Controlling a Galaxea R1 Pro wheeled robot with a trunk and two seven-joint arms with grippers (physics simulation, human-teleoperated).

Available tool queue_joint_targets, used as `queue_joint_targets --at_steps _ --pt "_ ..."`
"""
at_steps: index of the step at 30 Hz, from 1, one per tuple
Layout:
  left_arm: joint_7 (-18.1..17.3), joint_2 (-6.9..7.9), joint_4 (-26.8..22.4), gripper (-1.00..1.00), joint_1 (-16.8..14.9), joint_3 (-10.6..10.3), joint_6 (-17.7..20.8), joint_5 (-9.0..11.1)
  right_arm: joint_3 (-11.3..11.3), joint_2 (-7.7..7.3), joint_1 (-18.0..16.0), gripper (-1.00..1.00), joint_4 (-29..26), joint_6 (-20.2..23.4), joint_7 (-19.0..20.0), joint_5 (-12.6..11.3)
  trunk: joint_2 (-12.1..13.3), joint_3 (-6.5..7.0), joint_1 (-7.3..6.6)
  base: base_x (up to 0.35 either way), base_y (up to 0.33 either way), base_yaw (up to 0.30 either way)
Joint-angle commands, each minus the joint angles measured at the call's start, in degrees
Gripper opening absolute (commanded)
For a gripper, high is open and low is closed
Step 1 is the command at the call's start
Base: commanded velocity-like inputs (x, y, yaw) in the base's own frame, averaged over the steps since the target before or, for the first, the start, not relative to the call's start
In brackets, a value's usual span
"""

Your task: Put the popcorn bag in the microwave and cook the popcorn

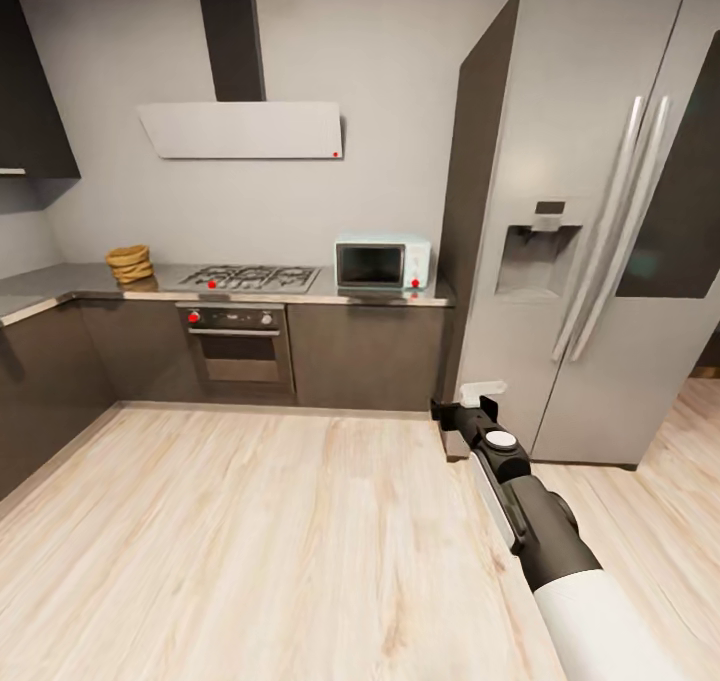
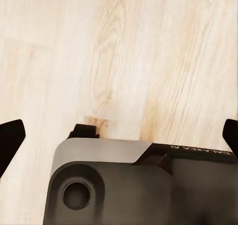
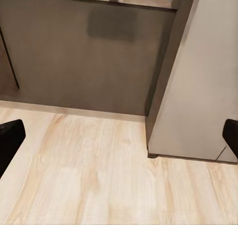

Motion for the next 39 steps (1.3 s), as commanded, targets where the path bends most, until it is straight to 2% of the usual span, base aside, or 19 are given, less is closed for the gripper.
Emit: queue_joint_targets --at_steps 1,7,11,17,20,25,28,32,37,39 --pt "0.02 -0.03 0.04 1.00 -0.04 0.26 -0.19 0.09 0.13 -0.03 -0.04 1.00 -0.16 0.24 -0.37 -0.10 -0.03 -0.07 0.04 0.344 0.000 0.000" --pt "0.04 -0.03 0.04 1.00 -0.03 0.25 -0.19 0.09 0.37 -0.21 1.22 1.00 -4.96 0.39 -0.32 -0.10 -0.03 -0.07 0.04 0.344 0.000 0.000" --pt "0.04 -0.03 0.04 1.00 -0.03 0.25 -0.19 0.09 0.45 -0.22 3.60 1.00 -9.12 0.62 -0.29 0.22 -0.03 -0.07 0.04 0.344 0.000 0.000" --pt "0.02 -0.03 0.04 1.00 -0.03 0.25 -0.19 0.09 0.33 -0.16 3.91 1.00 -9.70 2.11 -0.29 0.23 -0.03 -0.07 0.04 0.344 0.000 0.000" --pt "-0.01 -0.10 -0.03 1.00 0.26 0.11 -1.52 -0.05 0.27 -0.14 3.91 1.00 -9.60 3.21 -0.29 0.23 -0.03 -0.07 0.04 0.321 0.000 0.000" --pt "-0.02 -0.34 -0.19 1.00 0.79 0.24 -2.34 -0.08 0.20 -0.14 3.91 1.00 -9.50 3.47 -0.29 -0.04 -0.03 -0.07 0.04 0.108 0.000 0.000" --pt "-0.24 -0.16 -0.22 1.00 0.48 0.74 -2.31 0.07 0.19 -0.14 3.85 1.00 -9.42 3.50 -0.29 -0.15 1.17 0.47 -0.62 0.006 0.000 0.000" --pt "-0.44 -0.12 -0.22 1.00 0.32 2.90 -2.30 0.02 0.19 -0.14 3.83 1.00 -9.47 3.56 -0.29 -0.19 2.77 1.19 -1.50 0.000 0.000 0.000" --pt "-0.54 -0.11 -0.22 1.00 0.32 3.31 -2.30 0.00 0.19 -0.14 3.83 1.00 -9.58 3.72 -0.29 -0.25 4.78 2.09 -2.60 0.232 -0.084 0.000" --pt "-0.54 -0.11 -0.22 1.00 0.32 3.33 -2.30 -0.02 0.15 -0.14 3.84 1.00 -9.78 5.16 -0.29 -0.21 5.58 2.45 -3.04 0.330 -0.017 0.000"
